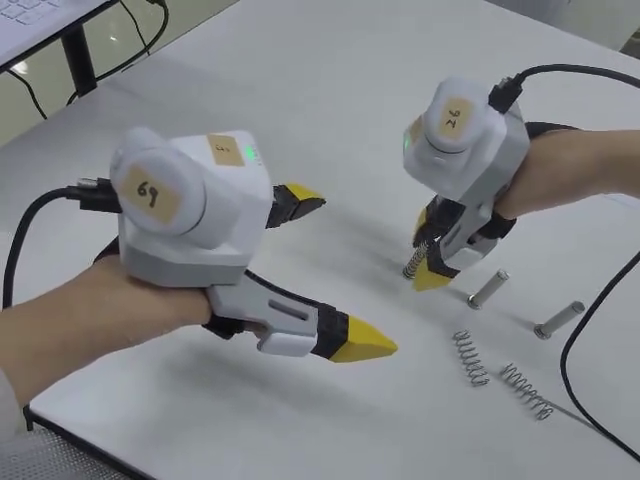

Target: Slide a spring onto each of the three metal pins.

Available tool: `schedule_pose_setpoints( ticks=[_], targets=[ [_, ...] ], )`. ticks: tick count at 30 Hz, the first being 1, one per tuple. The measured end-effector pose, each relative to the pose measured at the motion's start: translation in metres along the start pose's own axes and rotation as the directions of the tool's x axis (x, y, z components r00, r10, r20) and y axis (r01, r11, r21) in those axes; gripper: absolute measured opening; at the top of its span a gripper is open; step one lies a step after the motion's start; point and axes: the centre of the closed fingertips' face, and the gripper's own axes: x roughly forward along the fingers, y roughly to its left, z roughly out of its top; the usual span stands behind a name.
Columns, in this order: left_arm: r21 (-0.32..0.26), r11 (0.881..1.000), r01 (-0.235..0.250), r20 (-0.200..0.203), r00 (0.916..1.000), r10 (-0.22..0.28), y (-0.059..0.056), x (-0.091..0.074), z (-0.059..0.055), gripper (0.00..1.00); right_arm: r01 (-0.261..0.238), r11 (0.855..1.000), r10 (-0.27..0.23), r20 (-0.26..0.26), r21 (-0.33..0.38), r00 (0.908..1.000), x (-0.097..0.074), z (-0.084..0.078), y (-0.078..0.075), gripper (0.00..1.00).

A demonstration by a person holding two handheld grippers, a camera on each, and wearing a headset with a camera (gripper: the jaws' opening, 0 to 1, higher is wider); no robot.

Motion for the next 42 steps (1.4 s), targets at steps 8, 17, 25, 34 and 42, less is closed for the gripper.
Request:
schedule_pose_setpoints(
  ticks=[8,17,25,34,42],
  targets=[
    [0.001,1.000,-0.002,0.002,1.0000,0.002,0.000,0.000,0.000,0.91,0.024,1.000,-0.025,0.048,0.018,0.9985,0.000,0.006,-0.004,0.58],
    [-0.004,1.000,0.000,0.006,1.0000,0.000,-0.002,-0.001,0.001,0.91,0.050,0.997,-0.055,0.103,0.050,0.9932,-0.003,0.011,-0.002,0.82],
    [-0.017,1.000,0.005,0.017,0.9998,-0.005,-0.005,-0.003,0.004,0.91,0.106,0.992,-0.116,0.173,0.066,0.9781,-0.006,0.018,-0.004,1.00],
    [-0.019,1.000,-0.009,0.018,0.9998,0.010,-0.002,-0.008,0.004,0.91,0.115,0.987,-0.137,0.219,0.111,0.9661,-0.009,0.021,0.002,1.00],
    [-0.009,1.000,-0.007,0.018,0.9998,0.007,-0.004,-0.010,0.007,0.90,0.125,0.980,-0.163,0.273,0.153,0.9481,-0.018,0.020,0.005,1.00]
  ],
)
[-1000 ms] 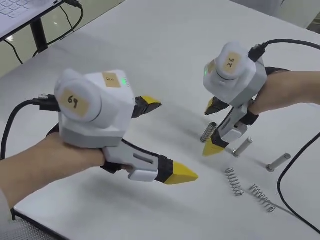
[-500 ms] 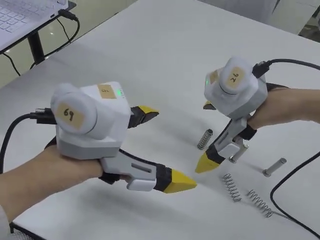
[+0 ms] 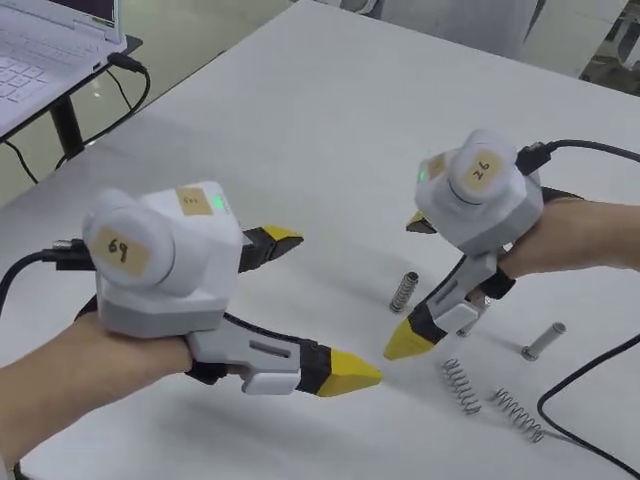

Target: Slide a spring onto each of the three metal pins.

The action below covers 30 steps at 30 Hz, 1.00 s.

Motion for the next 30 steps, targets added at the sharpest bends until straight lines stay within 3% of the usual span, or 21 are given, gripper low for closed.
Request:
schedule_pose_setpoints(
  ticks=[7,15,20,24,30],
  targets=[
    [0.009,1.000,0.009,-0.008,0.9999,-0.009,-0.002,0.002,0.004,0.90,0.015,0.999,-0.019,0.073,0.047,0.9972,-0.012,0.001,0.006,1.00],
    [0.029,0.999,0.023,-0.022,0.9995,-0.023,-0.005,0.001,0.007,0.90,0.038,0.996,-0.047,0.120,0.081,0.9916,-0.028,-0.004,0.013,0.99],
    [0.043,0.998,0.035,-0.033,0.9989,-0.033,-0.006,-0.001,0.009,0.90,0.066,0.990,-0.085,0.153,0.123,0.9847,-0.041,-0.007,0.013,0.98],
    [0.051,0.998,0.046,-0.039,0.9983,-0.044,-0.007,0.000,0.011,0.90,0.096,0.982,-0.128,0.190,0.165,0.9734,-0.055,-0.012,0.016,0.98],
    [0.070,0.995,0.065,-0.049,0.9968,-0.062,-0.012,0.002,0.014,0.90,0.129,0.962,-0.180,0.207,0.240,0.9617,-0.073,-0.031,0.024,0.98]
  ],
)
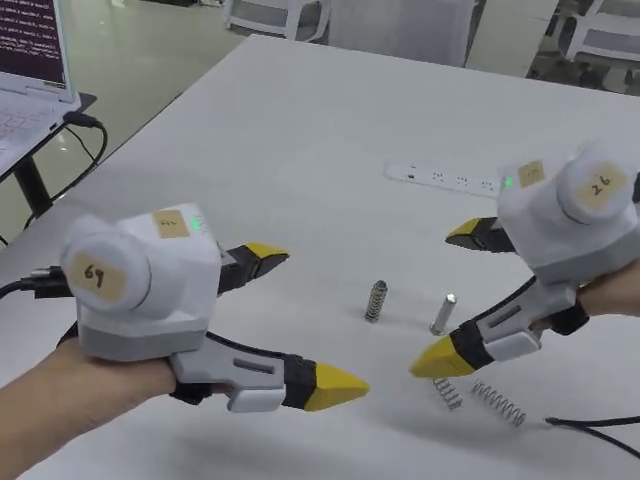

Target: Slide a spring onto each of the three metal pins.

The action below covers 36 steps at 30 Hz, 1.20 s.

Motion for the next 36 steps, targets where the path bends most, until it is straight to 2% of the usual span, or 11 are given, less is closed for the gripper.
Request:
schedule_pose_setpoints(
  ticks=[7,9,17,25,30,36],
  targets=[
    [0.016,1.000,0.020,-0.012,0.9997,-0.019,-0.004,0.003,0.004,0.89,0.053,0.996,-0.055,0.032,0.077,0.9980,-0.020,-0.018,-0.001,0.98],
    [0.021,1.000,0.022,-0.013,0.9997,-0.022,-0.004,0.004,0.005,0.89,0.065,0.991,-0.071,0.049,0.113,0.9963,-0.026,-0.021,-0.002,0.98],
    [0.036,0.998,0.048,-0.029,0.9985,-0.047,-0.008,0.012,0.007,0.88,0.123,0.976,-0.140,0.085,0.178,0.9865,-0.050,-0.035,-0.006,0.97],
    [0.052,0.994,0.095,-0.048,0.9946,-0.093,-0.016,0.023,0.008,0.88,0.177,0.950,-0.205,0.089,0.257,0.9746,-0.074,-0.060,-0.002,0.96],
    [0.071,0.989,0.131,-0.063,0.9899,-0.127,-0.023,0.031,0.011,0.88,0.205,0.928,-0.243,0.088,0.312,0.9660,-0.091,-0.079,0.003,0.96],
    [0.085,0.982,0.167,-0.077,0.9839,-0.161,-0.029,0.039,0.013,0.87,0.238,0.902,-0.286,0.088,0.360,0.9541,-0.106,-0.093,0.005,0.95]
  ],
)
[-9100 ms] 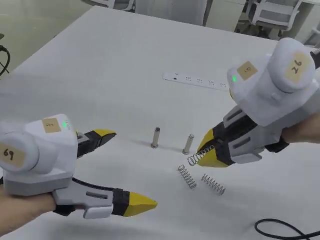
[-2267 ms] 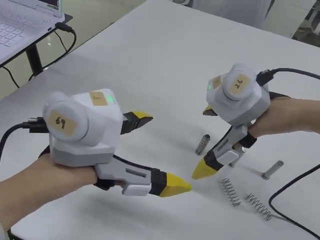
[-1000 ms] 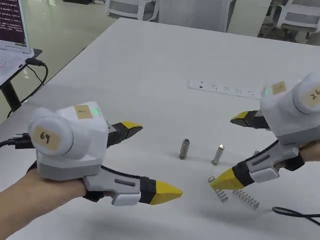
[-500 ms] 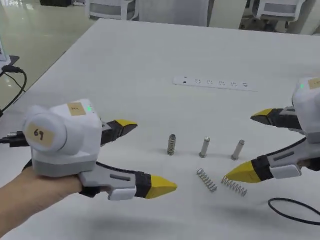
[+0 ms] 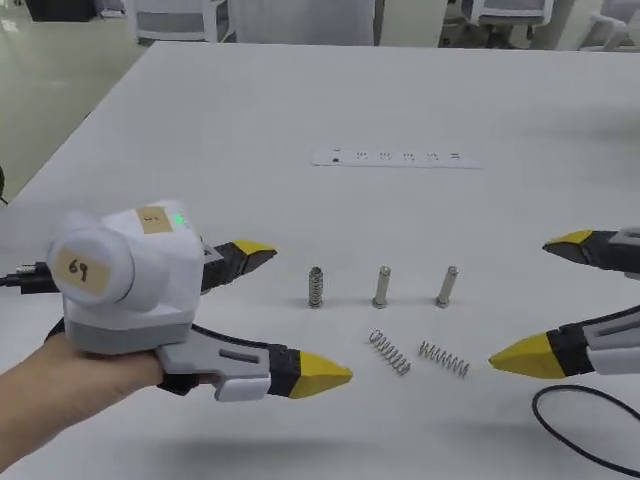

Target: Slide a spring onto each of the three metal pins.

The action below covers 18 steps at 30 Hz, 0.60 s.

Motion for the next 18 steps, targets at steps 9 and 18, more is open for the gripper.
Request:
schedule_pose_setpoints(
  ticks=[9,18],
  targets=[
    [0.032,0.997,0.073,-0.041,0.9966,-0.072,-0.012,0.019,-0.004,0.84,0.043,0.998,-0.044,0.014,0.046,0.9989,-0.018,-0.011,-0.006,0.94],
    [0.048,0.989,0.142,-0.071,0.9879,-0.138,-0.021,0.041,-0.010,0.82,0.068,0.994,-0.070,0.018,0.084,0.9974,-0.028,-0.023,-0.008,0.94]
  ],
)
